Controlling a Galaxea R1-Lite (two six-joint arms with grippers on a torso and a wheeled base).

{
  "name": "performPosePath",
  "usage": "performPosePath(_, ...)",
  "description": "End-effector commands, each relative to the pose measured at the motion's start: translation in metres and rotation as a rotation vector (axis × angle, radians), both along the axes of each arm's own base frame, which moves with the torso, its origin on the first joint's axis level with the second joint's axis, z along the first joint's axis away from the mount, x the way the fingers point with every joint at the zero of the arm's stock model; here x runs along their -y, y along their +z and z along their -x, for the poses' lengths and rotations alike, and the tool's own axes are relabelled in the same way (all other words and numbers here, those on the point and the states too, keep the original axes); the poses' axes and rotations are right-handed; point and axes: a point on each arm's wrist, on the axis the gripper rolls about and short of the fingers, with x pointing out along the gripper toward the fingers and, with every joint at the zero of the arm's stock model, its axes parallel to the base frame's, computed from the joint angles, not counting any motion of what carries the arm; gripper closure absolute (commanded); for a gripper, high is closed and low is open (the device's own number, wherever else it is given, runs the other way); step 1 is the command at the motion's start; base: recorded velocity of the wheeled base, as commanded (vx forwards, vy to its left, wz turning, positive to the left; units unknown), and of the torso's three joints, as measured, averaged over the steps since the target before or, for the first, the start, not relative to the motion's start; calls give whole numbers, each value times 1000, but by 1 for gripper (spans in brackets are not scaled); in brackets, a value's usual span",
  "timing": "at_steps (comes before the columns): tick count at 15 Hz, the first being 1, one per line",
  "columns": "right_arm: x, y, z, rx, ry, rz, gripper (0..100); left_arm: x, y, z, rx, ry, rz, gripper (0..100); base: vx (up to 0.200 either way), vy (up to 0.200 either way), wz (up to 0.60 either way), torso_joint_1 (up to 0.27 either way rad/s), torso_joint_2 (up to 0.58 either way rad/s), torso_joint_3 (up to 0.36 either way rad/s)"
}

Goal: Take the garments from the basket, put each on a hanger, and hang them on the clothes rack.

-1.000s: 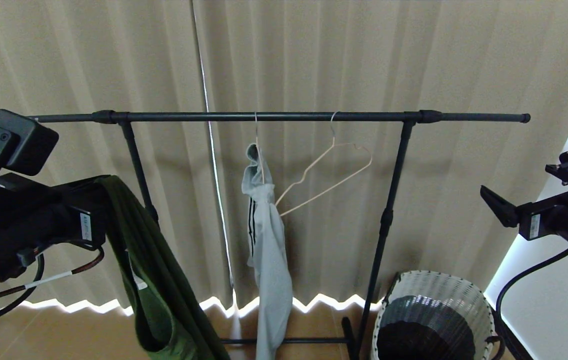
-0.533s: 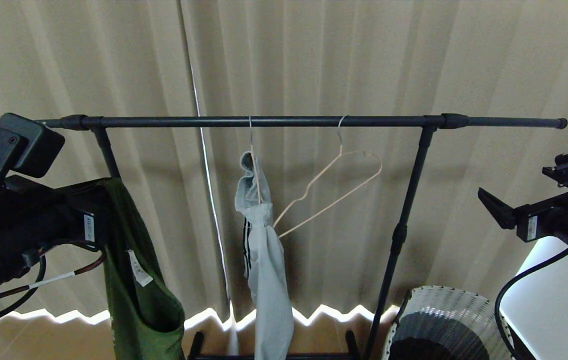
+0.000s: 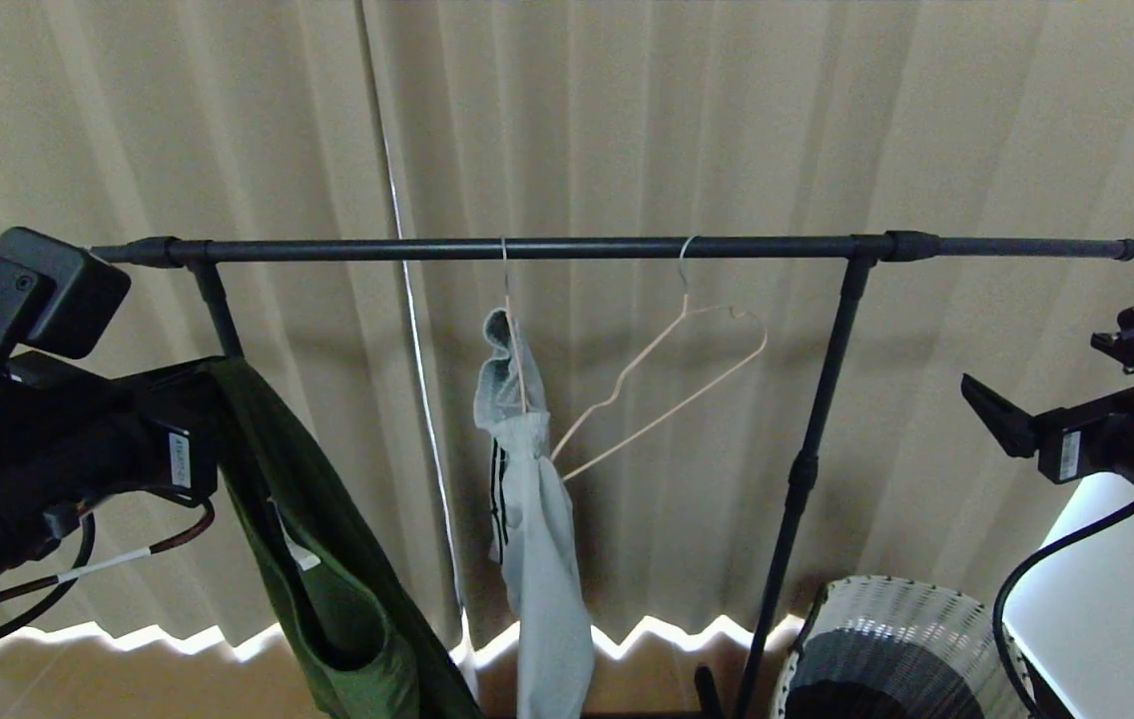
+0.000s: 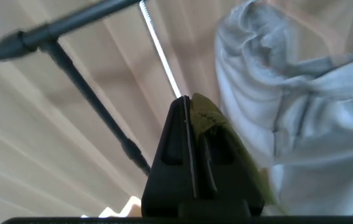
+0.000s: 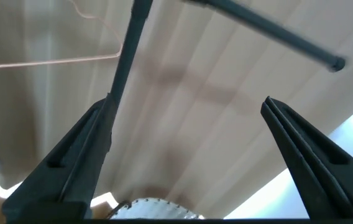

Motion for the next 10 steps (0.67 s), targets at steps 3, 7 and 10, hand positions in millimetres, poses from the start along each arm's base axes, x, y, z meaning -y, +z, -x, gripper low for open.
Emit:
performPosePath(3, 0, 0, 0, 0, 2, 1, 0, 0, 0, 0, -2, 1, -1, 100, 0, 200, 0, 12, 6, 1)
performPosePath(7, 0, -2, -1, -7, 4, -1, 0, 0, -2, -2, -11, 3, -6, 100, 0, 200, 0, 0, 1, 4)
performPosePath(10, -9, 1, -1, -8, 42, -45, 0, 0, -4, 0, -13, 2, -8, 100, 0, 67, 0, 1, 1, 1)
